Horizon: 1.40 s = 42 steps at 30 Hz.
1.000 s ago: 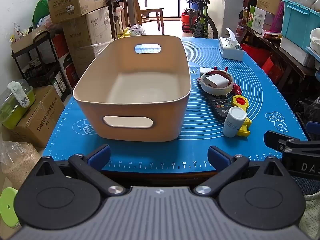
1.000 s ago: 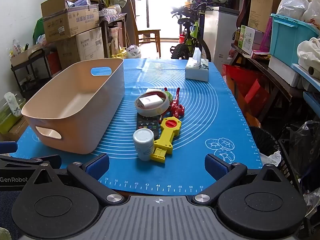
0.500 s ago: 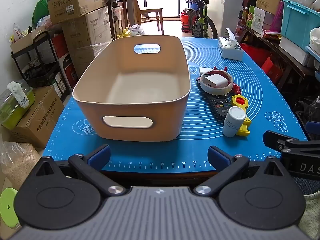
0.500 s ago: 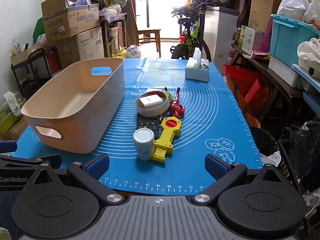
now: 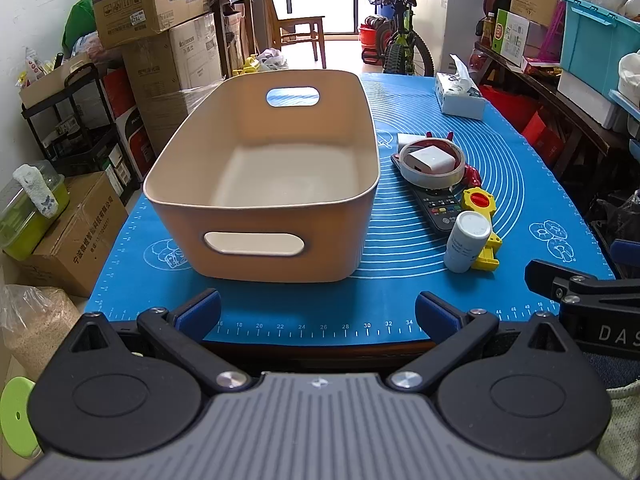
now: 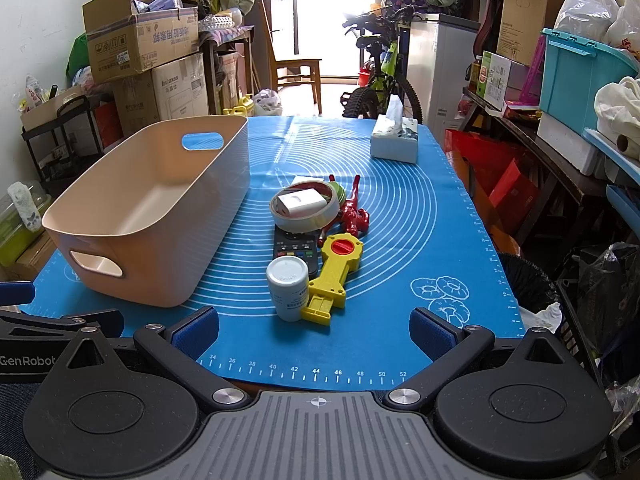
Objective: Organize rigid objects
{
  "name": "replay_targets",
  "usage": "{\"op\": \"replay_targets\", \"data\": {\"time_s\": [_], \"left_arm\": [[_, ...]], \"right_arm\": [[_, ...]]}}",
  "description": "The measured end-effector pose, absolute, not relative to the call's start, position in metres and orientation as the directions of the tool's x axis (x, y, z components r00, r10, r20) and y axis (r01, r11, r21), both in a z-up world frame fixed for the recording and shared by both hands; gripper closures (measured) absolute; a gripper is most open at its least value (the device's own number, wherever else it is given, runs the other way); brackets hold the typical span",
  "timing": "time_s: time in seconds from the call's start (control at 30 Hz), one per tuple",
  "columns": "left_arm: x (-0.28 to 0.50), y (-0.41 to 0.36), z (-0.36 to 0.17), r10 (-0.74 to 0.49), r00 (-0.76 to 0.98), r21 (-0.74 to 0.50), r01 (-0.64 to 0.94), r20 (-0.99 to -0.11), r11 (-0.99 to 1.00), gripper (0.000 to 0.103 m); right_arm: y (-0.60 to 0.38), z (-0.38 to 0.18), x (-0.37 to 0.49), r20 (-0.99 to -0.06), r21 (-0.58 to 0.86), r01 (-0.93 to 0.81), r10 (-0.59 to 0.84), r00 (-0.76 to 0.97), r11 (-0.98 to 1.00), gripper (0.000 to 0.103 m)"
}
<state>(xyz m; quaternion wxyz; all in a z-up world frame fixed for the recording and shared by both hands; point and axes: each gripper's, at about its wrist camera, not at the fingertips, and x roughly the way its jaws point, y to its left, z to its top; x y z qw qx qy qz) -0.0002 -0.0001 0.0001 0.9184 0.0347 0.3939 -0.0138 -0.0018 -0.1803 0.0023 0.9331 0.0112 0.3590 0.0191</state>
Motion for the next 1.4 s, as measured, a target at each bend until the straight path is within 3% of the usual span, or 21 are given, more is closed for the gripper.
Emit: {"op": "replay_targets", "data": {"time_s": [1.4], "left_arm": [[-0.0007, -0.0037, 0.0000, 0.001, 0.690, 0.054, 0.055, -0.724, 0.997, 0.001]], "right_arm": [[-0.1784, 0.0019, -0.0015, -0.670, 0.030, -0.027, 0.040, 0.741, 0.999, 0.002]]}}
